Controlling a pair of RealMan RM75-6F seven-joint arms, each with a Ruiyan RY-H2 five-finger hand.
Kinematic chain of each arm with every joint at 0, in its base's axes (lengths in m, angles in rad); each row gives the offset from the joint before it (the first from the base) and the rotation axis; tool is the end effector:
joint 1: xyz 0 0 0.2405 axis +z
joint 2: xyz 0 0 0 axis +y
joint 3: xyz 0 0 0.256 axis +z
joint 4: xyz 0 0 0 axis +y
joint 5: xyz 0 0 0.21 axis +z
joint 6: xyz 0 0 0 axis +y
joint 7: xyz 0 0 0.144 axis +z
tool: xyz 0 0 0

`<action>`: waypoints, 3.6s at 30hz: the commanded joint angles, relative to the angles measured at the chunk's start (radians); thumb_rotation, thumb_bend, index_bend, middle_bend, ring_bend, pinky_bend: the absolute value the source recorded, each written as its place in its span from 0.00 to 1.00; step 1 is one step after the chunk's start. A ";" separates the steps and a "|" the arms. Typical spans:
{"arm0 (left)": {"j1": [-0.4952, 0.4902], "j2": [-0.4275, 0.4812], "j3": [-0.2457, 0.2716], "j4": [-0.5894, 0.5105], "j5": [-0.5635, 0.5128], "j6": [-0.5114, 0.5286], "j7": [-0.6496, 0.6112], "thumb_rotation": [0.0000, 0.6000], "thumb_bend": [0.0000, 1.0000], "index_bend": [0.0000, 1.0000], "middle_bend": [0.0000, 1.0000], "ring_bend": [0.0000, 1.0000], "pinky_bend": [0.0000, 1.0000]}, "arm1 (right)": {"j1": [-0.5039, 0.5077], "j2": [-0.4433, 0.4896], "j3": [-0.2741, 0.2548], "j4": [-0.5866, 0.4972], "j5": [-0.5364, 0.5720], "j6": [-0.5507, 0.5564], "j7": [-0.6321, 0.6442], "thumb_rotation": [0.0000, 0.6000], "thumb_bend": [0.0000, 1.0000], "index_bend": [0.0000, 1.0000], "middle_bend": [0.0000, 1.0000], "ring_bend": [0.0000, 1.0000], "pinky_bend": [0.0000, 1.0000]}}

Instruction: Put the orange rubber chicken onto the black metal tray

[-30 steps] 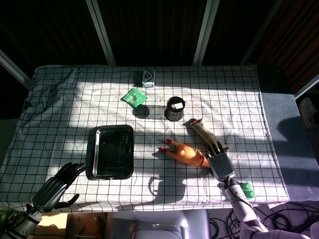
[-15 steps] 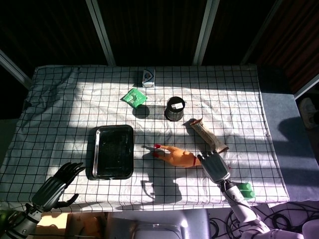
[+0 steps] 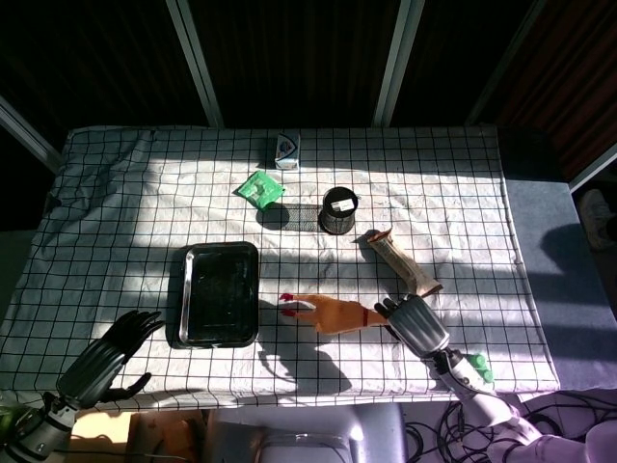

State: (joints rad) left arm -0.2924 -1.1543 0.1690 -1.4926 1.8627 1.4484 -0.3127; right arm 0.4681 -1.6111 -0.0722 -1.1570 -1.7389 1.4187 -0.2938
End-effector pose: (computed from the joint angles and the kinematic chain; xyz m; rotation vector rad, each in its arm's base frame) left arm -0.2729 0.1826 0.1062 -1.9155 -1.0339 -1.1581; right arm -0.2277 -0.2540 -0.0039 1.9477 -0.3292 1.0099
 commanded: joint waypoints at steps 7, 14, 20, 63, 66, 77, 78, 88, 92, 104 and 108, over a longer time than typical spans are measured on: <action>-0.094 0.008 -0.020 -0.100 0.106 0.038 -0.163 1.00 0.29 0.00 0.00 0.00 0.01 | 0.027 0.153 0.066 -0.257 -0.021 0.018 -0.042 1.00 0.66 0.94 0.66 0.79 0.87; -0.183 -0.009 -0.055 -0.194 0.059 -0.082 -0.205 1.00 0.25 0.00 0.00 0.00 0.03 | 0.078 0.167 0.122 -0.437 0.014 -0.090 -0.168 1.00 0.66 0.94 0.66 0.79 0.87; -0.228 -0.077 -0.120 -0.193 -0.043 -0.169 -0.147 1.00 0.25 0.00 0.00 0.00 0.02 | 0.127 0.130 0.164 -0.535 0.070 -0.201 -0.283 1.00 0.66 0.94 0.66 0.79 0.87; -0.259 -0.318 -0.244 -0.130 -0.321 -0.229 0.068 1.00 0.80 0.76 0.97 0.92 1.00 | 0.222 0.011 0.237 -0.683 0.282 -0.291 -0.507 1.00 0.66 0.94 0.66 0.79 0.87; -0.270 -0.312 -0.230 -0.107 -0.274 -0.229 0.067 1.00 0.60 0.65 0.83 0.69 0.92 | 0.224 0.014 0.239 -0.685 0.283 -0.287 -0.500 1.00 0.66 0.94 0.66 0.79 0.87; -0.323 -0.218 -0.189 -0.160 -0.270 -0.360 0.023 1.00 0.28 0.00 0.00 0.00 0.11 | 0.225 0.021 0.235 -0.690 0.286 -0.277 -0.506 1.00 0.66 0.94 0.66 0.79 0.87; -0.325 -0.214 -0.188 -0.165 -0.272 -0.364 0.030 1.00 0.28 0.00 0.00 0.00 0.11 | 0.225 0.022 0.235 -0.690 0.287 -0.277 -0.506 1.00 0.66 0.94 0.66 0.79 0.87; -0.289 -0.258 -0.236 -0.193 -0.370 -0.309 0.121 1.00 0.37 0.34 0.34 0.36 0.73 | 0.225 0.035 0.240 -0.699 0.288 -0.265 -0.489 1.00 0.66 0.94 0.66 0.79 0.87; -0.277 -0.289 -0.255 -0.184 -0.382 -0.276 0.127 1.00 0.61 0.66 0.72 0.72 0.98 | 0.224 0.041 0.238 -0.700 0.291 -0.264 -0.491 1.00 0.66 0.94 0.66 0.79 0.87; -0.267 -0.343 -0.262 -0.113 -0.302 -0.190 0.127 1.00 0.76 0.74 0.96 0.97 1.00 | 0.219 0.043 0.227 -0.683 0.302 -0.264 -0.481 1.00 0.66 0.94 0.66 0.79 0.87; -0.280 -0.335 -0.241 -0.085 -0.287 -0.226 0.104 1.00 0.63 0.63 0.81 0.75 0.94 | 0.221 0.032 0.224 -0.666 0.299 -0.263 -0.469 1.00 0.66 0.94 0.66 0.79 0.87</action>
State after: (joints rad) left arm -0.5627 -1.5022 -0.0893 -1.5869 1.5798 1.2653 -0.1849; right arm 0.6883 -1.5755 0.1528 -1.8279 -1.4380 1.1548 -0.7667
